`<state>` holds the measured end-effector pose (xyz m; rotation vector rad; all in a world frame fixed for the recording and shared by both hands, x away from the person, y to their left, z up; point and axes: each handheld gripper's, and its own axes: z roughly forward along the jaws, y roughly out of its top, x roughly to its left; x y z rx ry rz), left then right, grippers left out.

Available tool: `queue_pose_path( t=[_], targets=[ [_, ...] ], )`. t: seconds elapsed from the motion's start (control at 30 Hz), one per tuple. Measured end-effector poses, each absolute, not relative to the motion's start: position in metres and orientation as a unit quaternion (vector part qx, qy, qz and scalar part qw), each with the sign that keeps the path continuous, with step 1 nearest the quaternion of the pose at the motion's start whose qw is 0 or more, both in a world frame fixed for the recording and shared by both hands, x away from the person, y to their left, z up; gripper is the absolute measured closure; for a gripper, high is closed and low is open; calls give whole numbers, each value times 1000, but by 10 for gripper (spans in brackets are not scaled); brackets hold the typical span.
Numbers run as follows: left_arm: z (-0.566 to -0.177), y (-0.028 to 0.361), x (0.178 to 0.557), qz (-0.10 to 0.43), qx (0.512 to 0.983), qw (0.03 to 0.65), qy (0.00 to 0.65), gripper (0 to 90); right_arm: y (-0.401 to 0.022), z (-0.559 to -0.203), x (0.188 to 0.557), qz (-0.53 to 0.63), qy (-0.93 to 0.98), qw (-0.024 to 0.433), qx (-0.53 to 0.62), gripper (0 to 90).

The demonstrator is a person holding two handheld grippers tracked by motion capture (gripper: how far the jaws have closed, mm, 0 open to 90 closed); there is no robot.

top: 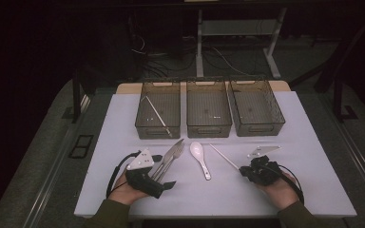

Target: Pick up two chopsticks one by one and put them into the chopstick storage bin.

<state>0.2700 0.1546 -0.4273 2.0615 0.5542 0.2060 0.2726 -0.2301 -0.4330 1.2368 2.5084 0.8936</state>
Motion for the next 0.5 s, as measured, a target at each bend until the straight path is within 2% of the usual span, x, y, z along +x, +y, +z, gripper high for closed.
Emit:
queue_pose_path(
  t=[0.5],
  targets=[
    [-428,154,270,84,844,478,228,0,-248,-407,274,352,838,98,405,846]
  ],
)
